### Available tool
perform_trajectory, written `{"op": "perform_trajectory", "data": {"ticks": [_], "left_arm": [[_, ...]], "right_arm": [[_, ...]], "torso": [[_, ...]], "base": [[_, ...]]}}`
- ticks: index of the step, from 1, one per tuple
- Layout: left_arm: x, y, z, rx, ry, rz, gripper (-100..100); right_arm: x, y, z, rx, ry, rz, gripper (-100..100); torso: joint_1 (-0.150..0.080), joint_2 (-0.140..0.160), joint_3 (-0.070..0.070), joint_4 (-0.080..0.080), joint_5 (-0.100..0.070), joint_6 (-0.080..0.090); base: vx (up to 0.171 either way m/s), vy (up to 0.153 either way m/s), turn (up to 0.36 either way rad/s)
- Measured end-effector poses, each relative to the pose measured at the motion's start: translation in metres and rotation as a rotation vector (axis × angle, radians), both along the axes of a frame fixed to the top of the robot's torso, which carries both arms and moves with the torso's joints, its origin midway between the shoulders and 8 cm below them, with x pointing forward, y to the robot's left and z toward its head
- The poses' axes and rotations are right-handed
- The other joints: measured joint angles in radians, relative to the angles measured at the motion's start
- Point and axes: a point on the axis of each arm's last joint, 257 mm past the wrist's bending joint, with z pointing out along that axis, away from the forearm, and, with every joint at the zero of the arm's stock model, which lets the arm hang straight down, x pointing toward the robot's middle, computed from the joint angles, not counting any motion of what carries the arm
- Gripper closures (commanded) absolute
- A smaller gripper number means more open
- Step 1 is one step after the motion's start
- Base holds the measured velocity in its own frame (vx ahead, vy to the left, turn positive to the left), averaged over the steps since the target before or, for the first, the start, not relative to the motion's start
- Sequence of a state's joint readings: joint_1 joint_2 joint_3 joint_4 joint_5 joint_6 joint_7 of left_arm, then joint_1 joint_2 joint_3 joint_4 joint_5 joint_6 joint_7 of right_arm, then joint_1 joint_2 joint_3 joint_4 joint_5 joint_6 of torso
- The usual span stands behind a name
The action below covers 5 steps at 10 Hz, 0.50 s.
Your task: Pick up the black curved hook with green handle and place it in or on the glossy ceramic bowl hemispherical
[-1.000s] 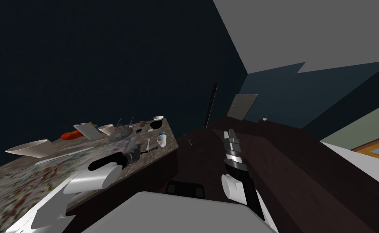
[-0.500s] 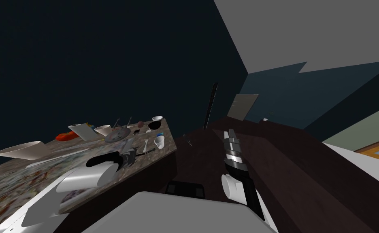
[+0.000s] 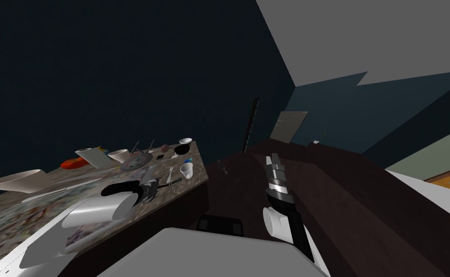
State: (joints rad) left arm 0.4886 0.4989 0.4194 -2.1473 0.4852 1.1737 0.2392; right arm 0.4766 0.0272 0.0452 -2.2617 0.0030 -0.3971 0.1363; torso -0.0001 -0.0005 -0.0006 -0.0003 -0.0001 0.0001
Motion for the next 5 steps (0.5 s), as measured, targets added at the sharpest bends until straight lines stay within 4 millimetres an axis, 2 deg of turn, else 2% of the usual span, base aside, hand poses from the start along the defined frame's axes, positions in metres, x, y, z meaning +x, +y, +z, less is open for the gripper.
{"op": "perform_trajectory", "data": {"ticks": [1, 4, 5], "left_arm": [[0.0, 0.0, 0.0, 0.0, 0.0, 0.0, -100], [0.003, 0.006, -0.013, -0.001, 0.001, 0.008, -100], [0.003, 0.006, -0.013, 0.0, -0.001, 0.008, 100]], "right_arm": [[0.0, 0.0, 0.0, 0.0, 0.0, 0.0, 0], [0.0, 0.0, 0.0, 0.0, 0.0, 0.0, 0], [0.0, 0.0, 0.0, 0.0, 0.0, 0.0, 0]], "torso": [[0.0, 0.001, 0.0, 0.0, 0.0, 0.0], [0.002, 0.0, 0.0, 0.0, 0.0, 0.0], [0.001, 0.0, 0.0, 0.0, 0.0, 0.0]], "base": [[0.008, 0.004, -0.027], [0.015, 0.011, -0.021], [0.0, 0.0, 0.0]]}}
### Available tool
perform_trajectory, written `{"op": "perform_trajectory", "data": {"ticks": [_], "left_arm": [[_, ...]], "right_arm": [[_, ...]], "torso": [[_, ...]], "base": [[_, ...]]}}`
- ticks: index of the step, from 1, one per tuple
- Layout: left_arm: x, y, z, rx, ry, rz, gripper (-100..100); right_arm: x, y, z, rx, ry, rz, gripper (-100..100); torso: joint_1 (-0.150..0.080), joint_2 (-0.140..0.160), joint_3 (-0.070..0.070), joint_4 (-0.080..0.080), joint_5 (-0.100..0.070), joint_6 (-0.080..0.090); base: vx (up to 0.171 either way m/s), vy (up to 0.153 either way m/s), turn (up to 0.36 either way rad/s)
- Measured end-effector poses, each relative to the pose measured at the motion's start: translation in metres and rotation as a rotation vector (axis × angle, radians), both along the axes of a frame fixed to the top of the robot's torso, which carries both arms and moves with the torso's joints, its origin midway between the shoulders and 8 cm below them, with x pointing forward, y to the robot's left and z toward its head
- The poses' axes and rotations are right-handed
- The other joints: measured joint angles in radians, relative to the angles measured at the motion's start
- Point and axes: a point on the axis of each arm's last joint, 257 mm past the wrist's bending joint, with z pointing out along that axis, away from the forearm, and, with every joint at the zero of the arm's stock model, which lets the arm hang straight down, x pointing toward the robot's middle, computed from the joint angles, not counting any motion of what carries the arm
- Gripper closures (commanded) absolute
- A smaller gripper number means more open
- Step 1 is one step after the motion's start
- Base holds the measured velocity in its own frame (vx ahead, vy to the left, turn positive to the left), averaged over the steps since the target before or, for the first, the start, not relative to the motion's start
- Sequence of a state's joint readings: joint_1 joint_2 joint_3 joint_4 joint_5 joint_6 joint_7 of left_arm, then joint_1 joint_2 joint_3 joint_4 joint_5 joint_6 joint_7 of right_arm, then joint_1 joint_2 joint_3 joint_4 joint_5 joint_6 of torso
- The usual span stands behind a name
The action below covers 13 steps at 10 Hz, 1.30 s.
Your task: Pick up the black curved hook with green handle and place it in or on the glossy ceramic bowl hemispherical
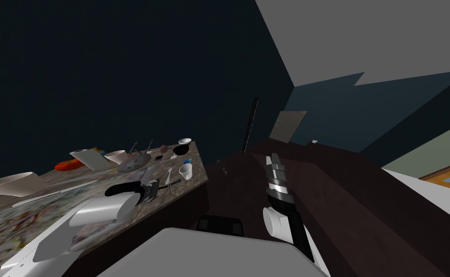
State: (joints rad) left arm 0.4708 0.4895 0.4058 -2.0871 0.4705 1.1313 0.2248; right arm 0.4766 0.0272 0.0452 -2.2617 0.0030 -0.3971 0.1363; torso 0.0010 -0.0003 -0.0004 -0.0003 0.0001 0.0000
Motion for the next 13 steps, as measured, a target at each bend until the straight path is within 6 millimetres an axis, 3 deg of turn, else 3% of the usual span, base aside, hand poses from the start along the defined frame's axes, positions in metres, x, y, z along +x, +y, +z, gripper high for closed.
{"op": "perform_trajectory", "data": {"ticks": [4, 5, 6, 8, 9, 10, 13], "left_arm": [[-0.001, 0.0, -0.001, 0.0, 0.004, -0.001, 100], [-0.001, 0.0, -0.001, 0.0, 0.004, -0.001, 0], [-0.001, 0.0, -0.001, 0.0, 0.004, -0.001, 100], [-0.002, -0.004, 0.008, 0.001, -0.001, -0.006, 100], [-0.002, -0.005, 0.008, 0.0, 0.0, -0.005, 0], [-0.002, -0.005, 0.008, 0.0, 0.0, -0.005, 100], [0.028, 0.01, 0.041, 0.043, -0.068, -0.03, 100]], "right_arm": [[0.0, 0.0, 0.0, 0.0, 0.0, 0.0, 0], [0.0, 0.0, 0.0, 0.0, 0.0, 0.0, 0], [0.0, 0.0, 0.0, 0.0, 0.0, 0.0, 0], [0.0, 0.0, 0.0, 0.0, 0.0, 0.0, 0], [0.0, 0.0, 0.0, 0.0, 0.0, 0.0, 0], [0.0, 0.0, 0.0, 0.0, 0.0, 0.0, 0], [0.0, 0.0, 0.0, 0.0, 0.0, 0.0, 0]], "torso": [[0.0, 0.001, 0.001, 0.001, 0.0, 0.0], [0.0, 0.001, 0.001, 0.001, 0.0, 0.0], [0.0, 0.001, 0.001, 0.001, 0.0, 0.0], [-0.001, 0.002, 0.002, 0.001, 0.0, 0.0], [-0.001, 0.002, 0.002, 0.001, 0.0, 0.0], [0.0, 0.001, 0.001, 0.001, 0.0, 0.0], [-0.007, 0.011, 0.007, 0.004, -0.002, 0.001]], "base": [[0.0, 0.0, 0.0], [0.0, 0.0, 0.0], [-0.01, -0.006, 0.032], [-0.015, -0.008, 0.026], [0.0, 0.0, 0.0], [-0.085, -0.035, -0.161], [-0.169, -0.065, -0.17]]}}
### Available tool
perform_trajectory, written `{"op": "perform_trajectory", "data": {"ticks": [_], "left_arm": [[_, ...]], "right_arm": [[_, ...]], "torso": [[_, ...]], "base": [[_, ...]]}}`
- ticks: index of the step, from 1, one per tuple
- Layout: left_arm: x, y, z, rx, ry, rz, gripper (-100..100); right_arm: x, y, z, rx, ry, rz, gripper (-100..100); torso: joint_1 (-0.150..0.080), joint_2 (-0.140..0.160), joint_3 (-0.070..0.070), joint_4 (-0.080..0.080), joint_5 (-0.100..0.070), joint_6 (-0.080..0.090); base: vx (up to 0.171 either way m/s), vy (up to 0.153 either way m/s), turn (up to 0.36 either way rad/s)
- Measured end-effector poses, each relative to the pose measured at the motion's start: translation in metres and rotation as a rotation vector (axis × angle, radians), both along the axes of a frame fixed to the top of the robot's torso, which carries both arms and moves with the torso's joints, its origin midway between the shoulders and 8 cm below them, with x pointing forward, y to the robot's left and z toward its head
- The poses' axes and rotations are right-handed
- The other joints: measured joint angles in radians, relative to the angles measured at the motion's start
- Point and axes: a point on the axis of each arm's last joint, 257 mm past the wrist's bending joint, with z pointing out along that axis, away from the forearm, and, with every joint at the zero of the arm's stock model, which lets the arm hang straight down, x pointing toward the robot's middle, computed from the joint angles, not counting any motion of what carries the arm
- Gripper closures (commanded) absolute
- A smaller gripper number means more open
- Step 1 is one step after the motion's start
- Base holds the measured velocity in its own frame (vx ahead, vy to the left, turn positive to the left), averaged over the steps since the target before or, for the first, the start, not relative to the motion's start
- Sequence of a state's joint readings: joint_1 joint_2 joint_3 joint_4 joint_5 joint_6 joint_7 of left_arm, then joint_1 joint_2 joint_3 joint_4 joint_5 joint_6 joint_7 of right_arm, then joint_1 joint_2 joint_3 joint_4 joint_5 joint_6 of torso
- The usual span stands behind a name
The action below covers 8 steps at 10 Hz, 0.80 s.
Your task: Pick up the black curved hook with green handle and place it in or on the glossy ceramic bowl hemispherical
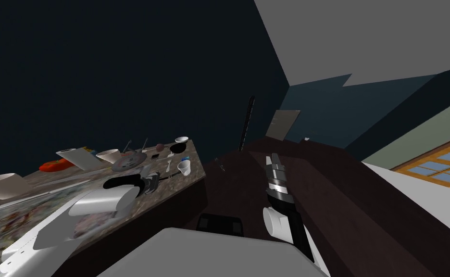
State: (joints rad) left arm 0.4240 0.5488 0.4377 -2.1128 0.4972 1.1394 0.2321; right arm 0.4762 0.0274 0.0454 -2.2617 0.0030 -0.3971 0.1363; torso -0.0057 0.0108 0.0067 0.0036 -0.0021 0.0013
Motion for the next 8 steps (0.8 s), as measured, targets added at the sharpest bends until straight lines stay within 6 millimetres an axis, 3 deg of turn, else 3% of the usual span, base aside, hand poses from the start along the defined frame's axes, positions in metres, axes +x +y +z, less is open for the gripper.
{"op": "perform_trajectory", "data": {"ticks": [8], "left_arm": [[0.084, 0.053, 0.085, 0.095, -0.159, -0.042, 100]], "right_arm": [[0.0, 0.0, 0.0, 0.0, 0.0, 0.0, 0]], "torso": [[-0.003, 0.003, 0.002, 0.002, -0.001, 0.003]], "base": [[-0.192, -0.077, -0.259]]}}
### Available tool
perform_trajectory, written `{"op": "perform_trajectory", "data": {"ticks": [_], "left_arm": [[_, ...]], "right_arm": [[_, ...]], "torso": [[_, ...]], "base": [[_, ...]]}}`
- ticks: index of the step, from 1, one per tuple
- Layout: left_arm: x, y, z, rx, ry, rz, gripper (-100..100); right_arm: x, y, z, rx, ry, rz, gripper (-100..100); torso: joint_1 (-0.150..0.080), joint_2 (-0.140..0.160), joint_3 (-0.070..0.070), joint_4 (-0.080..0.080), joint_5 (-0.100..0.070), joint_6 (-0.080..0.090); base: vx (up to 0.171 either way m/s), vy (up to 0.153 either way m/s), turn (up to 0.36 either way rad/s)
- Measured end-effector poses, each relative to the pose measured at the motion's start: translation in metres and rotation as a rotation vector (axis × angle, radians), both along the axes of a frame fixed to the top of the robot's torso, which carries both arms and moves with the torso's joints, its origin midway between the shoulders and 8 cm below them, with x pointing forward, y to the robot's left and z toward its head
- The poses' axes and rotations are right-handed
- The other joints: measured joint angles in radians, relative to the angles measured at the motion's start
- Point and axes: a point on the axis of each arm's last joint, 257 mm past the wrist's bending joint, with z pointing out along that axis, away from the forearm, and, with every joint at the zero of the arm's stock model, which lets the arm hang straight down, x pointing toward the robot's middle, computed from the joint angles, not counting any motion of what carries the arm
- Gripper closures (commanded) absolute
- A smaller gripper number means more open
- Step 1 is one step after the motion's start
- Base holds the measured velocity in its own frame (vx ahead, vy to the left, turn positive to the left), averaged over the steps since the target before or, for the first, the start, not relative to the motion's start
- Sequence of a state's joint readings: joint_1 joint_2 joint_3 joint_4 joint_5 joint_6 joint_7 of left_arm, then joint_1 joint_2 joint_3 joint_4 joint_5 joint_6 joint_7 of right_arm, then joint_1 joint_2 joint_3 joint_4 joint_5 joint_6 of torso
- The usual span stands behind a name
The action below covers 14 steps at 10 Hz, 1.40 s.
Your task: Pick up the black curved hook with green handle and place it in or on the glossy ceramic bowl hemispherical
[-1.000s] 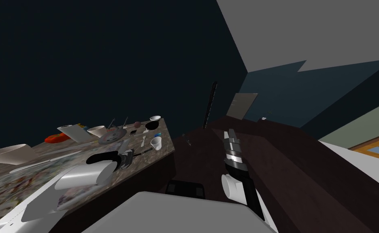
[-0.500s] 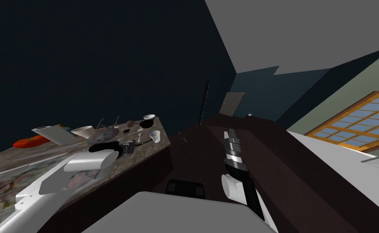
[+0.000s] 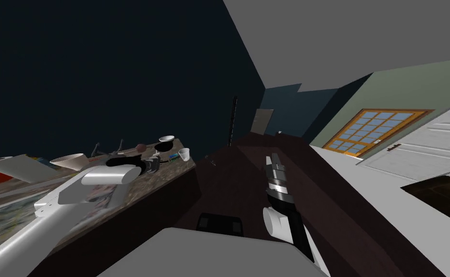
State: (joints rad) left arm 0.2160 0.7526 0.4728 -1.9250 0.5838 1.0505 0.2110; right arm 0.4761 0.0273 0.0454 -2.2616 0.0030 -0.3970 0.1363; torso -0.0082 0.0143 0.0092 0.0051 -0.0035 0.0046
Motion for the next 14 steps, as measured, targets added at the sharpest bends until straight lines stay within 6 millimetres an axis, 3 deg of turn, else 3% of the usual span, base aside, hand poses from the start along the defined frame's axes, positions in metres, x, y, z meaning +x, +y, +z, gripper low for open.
{"op": "perform_trajectory", "data": {"ticks": [1, 13, 14], "left_arm": [[0.012, 0.007, 0.013, 0.011, -0.019, -0.002, 100], [0.053, 0.079, 0.08, 0.03, -0.088, 0.071, 100], [0.057, 0.085, 0.093, 0.036, -0.098, 0.08, 100]], "right_arm": [[0.0, 0.0, 0.0, 0.0, 0.0, 0.0, 0], [0.0, 0.0, 0.0, 0.0, 0.0, 0.0, 0], [0.0, 0.0, 0.0, 0.0, 0.0, 0.0, 0]], "torso": [[-0.001, -0.002, -0.001, 0.0, 0.0, 0.0], [0.01, -0.009, -0.005, -0.002, 0.002, -0.002], [0.009, -0.009, -0.005, -0.002, 0.002, 0.0]], "base": [[-0.107, -0.06, -0.128], [-0.065, -0.009, -0.17], [-0.047, 0.039, -0.156]]}}
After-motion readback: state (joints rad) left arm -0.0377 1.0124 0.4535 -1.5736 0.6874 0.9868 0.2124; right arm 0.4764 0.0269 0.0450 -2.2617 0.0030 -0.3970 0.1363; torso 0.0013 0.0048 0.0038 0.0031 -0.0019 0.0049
